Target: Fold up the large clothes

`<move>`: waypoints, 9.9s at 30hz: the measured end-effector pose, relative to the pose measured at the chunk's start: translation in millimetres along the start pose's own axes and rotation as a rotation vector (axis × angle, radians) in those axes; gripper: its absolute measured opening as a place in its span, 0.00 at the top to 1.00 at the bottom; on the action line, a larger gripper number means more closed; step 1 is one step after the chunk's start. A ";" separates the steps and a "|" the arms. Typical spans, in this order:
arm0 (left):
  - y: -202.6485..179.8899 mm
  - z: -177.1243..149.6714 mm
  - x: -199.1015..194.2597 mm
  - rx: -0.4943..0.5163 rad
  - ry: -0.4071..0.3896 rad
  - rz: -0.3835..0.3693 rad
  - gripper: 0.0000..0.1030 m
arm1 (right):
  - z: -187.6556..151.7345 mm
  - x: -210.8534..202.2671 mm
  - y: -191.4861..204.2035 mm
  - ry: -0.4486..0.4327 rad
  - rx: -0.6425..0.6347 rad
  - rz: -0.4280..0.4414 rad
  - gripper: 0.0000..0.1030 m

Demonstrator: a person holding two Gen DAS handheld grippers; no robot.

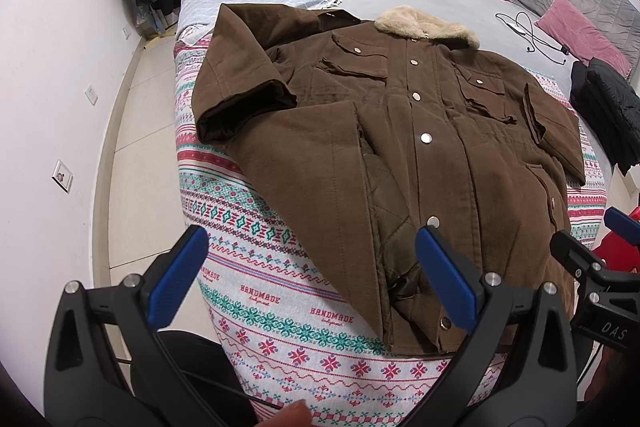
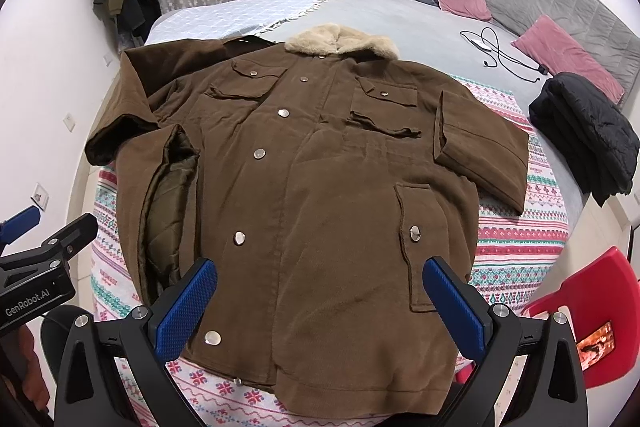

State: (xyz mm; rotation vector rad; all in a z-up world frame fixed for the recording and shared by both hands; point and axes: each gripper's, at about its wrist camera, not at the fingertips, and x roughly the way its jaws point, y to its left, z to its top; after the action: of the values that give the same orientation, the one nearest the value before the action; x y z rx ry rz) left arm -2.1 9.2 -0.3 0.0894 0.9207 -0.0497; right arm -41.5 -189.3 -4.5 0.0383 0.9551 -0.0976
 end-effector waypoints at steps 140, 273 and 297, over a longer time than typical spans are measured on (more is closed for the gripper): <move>338.5 262.8 192.5 -0.127 -0.105 0.573 0.88 | 77.9 135.3 -77.3 0.213 0.096 0.116 0.27; 137.3 232.5 228.9 -0.178 0.079 -0.239 0.06 | 151.2 195.3 -175.0 -0.031 0.275 -0.069 0.12; 289.7 128.0 284.7 -1.037 0.063 -0.377 0.06 | 124.4 221.8 -42.4 0.068 0.018 0.058 0.11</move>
State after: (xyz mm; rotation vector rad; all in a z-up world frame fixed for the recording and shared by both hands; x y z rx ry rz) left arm 294.9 283.5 -133.9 -1.0484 0.9217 0.0859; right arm 182.6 -255.6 -113.4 0.0865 1.0205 -0.0514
